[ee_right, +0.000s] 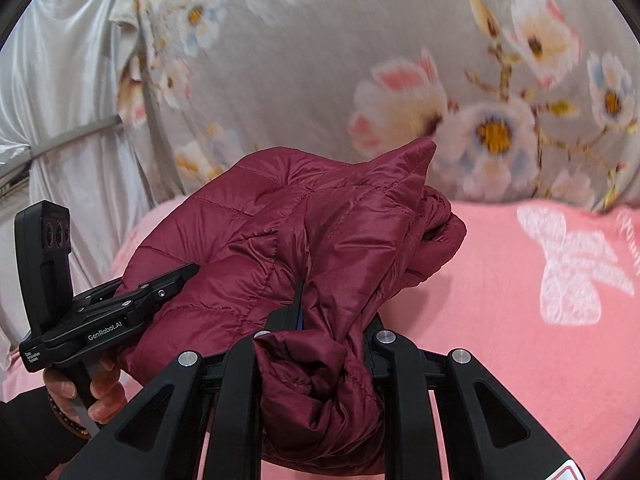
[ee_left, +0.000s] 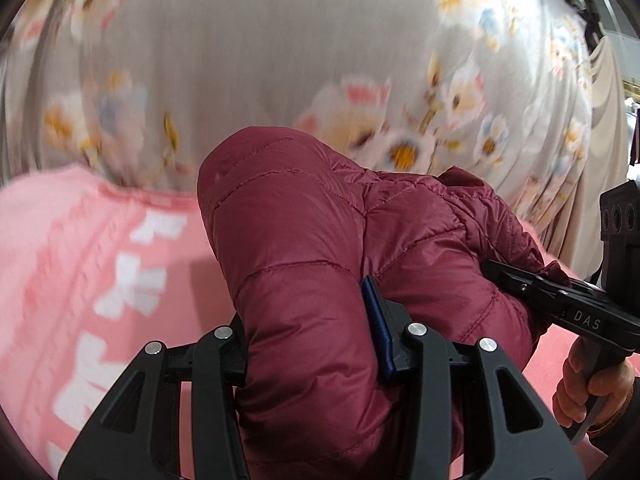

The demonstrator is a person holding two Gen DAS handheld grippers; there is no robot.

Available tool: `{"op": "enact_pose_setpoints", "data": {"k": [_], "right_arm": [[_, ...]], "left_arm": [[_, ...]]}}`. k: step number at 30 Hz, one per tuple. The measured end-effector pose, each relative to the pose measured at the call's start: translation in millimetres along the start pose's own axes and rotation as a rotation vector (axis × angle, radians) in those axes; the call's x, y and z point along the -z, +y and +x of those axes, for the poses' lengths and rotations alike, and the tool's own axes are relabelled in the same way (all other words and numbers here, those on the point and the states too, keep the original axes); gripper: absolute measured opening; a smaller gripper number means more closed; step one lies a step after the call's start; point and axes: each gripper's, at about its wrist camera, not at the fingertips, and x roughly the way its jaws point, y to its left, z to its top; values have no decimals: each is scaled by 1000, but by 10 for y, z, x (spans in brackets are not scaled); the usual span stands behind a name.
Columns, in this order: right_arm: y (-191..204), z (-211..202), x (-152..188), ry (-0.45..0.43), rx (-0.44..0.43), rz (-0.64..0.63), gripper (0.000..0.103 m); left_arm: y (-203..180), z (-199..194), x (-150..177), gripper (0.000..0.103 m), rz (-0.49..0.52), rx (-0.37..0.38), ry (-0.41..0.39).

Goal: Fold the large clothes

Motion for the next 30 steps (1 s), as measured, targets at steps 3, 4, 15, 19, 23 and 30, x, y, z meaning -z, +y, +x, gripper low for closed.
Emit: {"op": "enact_pose_setpoints", "data": {"k": [3, 4, 15, 19, 23, 30], "right_arm": [[-103, 260, 235, 70, 10, 25, 17], [-127, 327, 300, 91, 13, 32, 17], [-367, 453, 572, 202, -2, 198, 40], [-432, 94, 623, 204, 47, 238, 59], [-402, -306, 559, 218, 131, 239, 39], [274, -225, 36, 236, 246, 2, 10]], "left_arm": [[72, 231, 214, 41, -10, -7, 71], [85, 288, 278, 41, -12, -11, 91], [292, 375, 415, 68, -112, -49, 202], [306, 83, 393, 90, -135, -219, 256], [259, -253, 184, 90, -150, -384, 298], [-224, -196, -74, 90, -70, -555, 289]]}}
